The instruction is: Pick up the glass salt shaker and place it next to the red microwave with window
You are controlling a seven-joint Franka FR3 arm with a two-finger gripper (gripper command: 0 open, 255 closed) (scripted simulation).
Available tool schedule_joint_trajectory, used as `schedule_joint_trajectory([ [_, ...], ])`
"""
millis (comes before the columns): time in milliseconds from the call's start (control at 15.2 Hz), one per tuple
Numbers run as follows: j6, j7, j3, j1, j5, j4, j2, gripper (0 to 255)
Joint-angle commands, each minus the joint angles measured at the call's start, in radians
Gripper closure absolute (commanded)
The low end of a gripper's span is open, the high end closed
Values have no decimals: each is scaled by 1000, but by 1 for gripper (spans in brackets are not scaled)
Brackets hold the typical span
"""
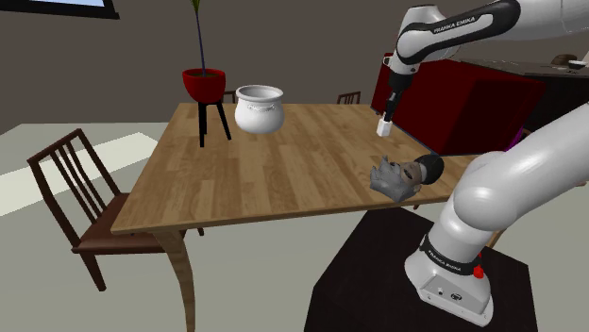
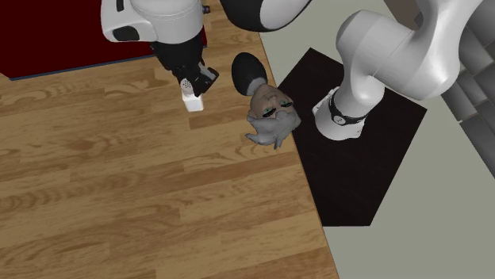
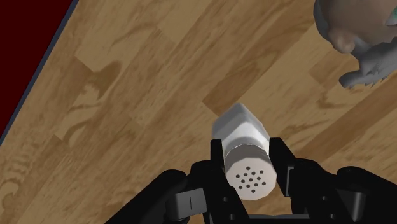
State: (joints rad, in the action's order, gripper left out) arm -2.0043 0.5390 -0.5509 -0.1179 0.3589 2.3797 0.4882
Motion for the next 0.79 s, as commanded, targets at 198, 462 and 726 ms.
schedule_joint_trajectory([
  [198, 73, 6, 17, 1, -8, -55, 18, 255],
  [462, 127, 11, 29, 4, -17, -103, 24, 255],
  [726, 180, 17, 40, 8, -25, -154, 26, 255],
])
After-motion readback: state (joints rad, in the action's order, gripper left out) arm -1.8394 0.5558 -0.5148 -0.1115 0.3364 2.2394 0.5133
